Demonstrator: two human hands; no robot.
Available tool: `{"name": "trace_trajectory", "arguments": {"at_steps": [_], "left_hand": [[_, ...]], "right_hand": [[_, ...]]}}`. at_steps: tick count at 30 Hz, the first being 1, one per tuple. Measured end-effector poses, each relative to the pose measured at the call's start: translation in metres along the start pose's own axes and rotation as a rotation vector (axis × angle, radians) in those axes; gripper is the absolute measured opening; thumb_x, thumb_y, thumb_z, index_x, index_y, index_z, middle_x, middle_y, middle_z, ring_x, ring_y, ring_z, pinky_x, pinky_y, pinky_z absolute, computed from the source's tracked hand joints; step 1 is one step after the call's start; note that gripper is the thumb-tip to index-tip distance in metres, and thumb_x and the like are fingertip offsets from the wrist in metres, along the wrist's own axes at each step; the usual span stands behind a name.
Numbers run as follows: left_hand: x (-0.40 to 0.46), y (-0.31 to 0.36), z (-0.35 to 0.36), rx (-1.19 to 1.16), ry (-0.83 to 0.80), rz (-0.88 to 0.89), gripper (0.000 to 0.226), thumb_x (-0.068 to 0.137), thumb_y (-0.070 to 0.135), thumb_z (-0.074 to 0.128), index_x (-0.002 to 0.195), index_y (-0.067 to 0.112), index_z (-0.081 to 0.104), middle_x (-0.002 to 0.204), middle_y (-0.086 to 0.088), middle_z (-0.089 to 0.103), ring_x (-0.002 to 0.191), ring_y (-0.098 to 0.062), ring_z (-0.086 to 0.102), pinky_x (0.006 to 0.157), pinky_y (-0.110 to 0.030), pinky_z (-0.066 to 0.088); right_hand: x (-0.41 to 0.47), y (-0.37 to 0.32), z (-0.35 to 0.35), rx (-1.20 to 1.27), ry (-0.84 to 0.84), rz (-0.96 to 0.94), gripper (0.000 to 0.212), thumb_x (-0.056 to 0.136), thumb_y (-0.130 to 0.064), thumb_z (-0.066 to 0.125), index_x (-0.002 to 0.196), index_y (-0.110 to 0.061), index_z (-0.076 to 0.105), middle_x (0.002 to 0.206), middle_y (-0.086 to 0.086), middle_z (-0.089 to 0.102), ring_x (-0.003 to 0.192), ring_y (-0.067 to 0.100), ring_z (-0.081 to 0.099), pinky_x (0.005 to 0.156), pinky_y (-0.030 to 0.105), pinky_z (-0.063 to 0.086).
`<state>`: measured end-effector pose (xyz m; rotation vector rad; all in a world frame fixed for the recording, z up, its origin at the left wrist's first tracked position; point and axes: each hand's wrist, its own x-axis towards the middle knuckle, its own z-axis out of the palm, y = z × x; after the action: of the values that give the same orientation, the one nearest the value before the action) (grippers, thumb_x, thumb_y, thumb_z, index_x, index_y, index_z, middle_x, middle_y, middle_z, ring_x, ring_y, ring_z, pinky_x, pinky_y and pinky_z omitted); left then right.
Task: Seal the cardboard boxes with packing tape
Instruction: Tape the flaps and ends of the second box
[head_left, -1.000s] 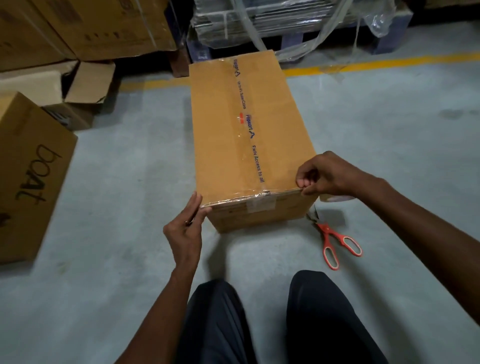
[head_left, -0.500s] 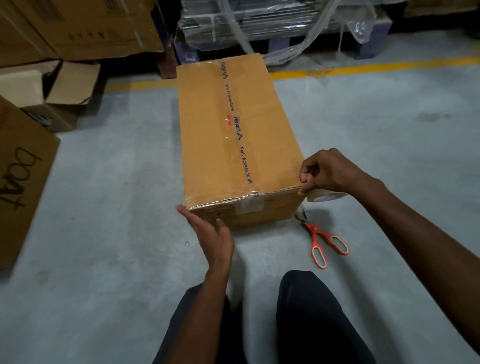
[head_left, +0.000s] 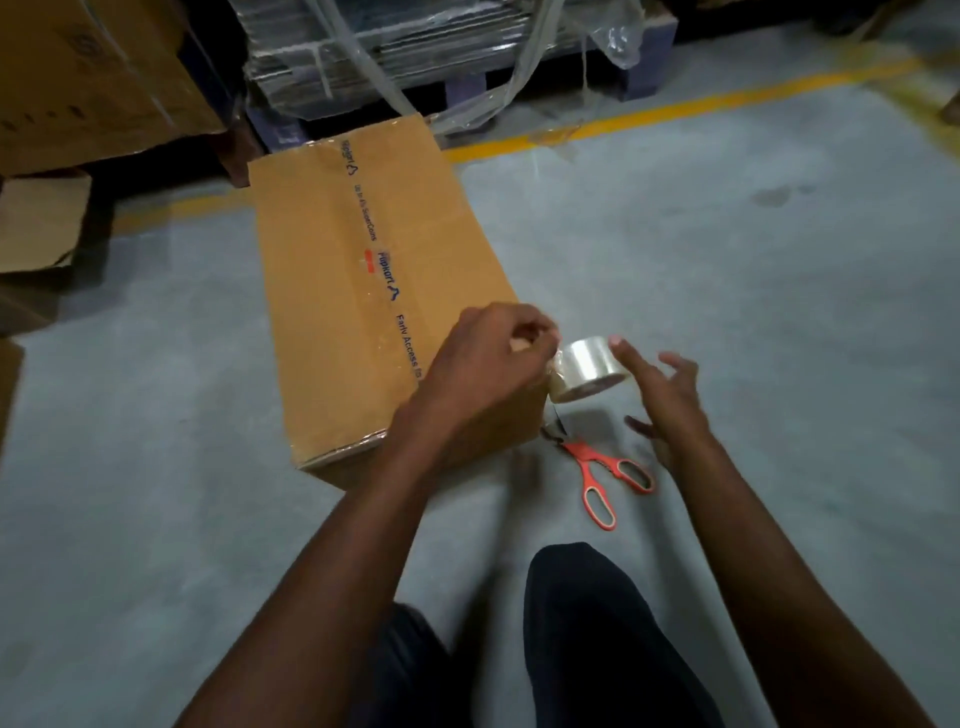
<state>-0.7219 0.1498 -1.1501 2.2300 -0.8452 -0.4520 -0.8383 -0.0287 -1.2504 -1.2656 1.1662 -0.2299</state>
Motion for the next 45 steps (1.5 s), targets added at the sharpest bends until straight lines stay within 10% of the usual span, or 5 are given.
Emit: {"name": "trace_trajectory", "arguments": {"at_steps": [9,19,29,36,45], "left_hand": [[0.120,0.012,0.055,0.744,-0.788,-0.161,0.040,0.097,0.053,0.044,0.125,0.033,0.065,0.141,0.005,0.058,0.135,-0.024,0.047,0.111,-0.065,0.004],[0.142,0.007,0.085,0.483,-0.963,-0.422,0.030,0.074,0.028,0.061,0.100,0.016,0.068,0.111,-0.014,0.072,0.096,-0.026,0.073,0.106,-0.044,0.047],[0.144,0.013,0.081,0.075,-0.905,-0.499,0.043,0.103,0.027,0.061,0.136,0.001,0.055,0.100,-0.023,0.072,0.070,-0.027,0.074,0.075,-0.029,0.061],[0.148,0.006,0.071,-0.116,-0.854,-0.414,0.045,0.096,0.034,0.070,0.128,0.003,0.063,0.112,-0.019,0.075,0.084,-0.022,0.078,0.086,-0.027,0.061],[0.145,-0.001,0.062,-0.256,-0.887,-0.370,0.048,0.098,0.042,0.065,0.128,0.004,0.065,0.113,-0.021,0.075,0.106,-0.028,0.073,0.086,-0.025,0.057]], "right_hand": [[-0.005,0.024,0.034,0.650,-0.348,0.245,0.040,0.087,-0.027,0.078,0.124,-0.012,0.069,0.127,0.031,0.064,0.121,0.043,0.063,0.102,0.055,0.053],[0.003,0.032,0.025,0.398,-0.073,0.015,0.101,0.072,-0.036,0.090,0.152,-0.038,0.029,0.132,0.006,0.059,0.108,0.023,0.066,0.050,0.019,0.054],[0.029,0.062,-0.009,0.290,-0.166,-0.047,0.074,0.089,-0.049,0.074,0.149,-0.031,0.036,0.126,0.002,0.063,0.117,0.015,0.065,0.097,0.035,0.055],[0.020,0.165,-0.025,-0.941,-0.173,-0.216,0.062,0.068,-0.038,0.078,0.119,-0.004,0.068,0.115,0.014,0.066,0.113,0.035,0.060,0.100,0.040,0.047],[0.028,0.187,-0.017,-1.195,0.064,-0.287,0.082,0.067,-0.033,0.085,0.134,-0.006,0.049,0.133,0.013,0.047,0.116,0.029,0.050,0.090,0.038,0.050]]}}
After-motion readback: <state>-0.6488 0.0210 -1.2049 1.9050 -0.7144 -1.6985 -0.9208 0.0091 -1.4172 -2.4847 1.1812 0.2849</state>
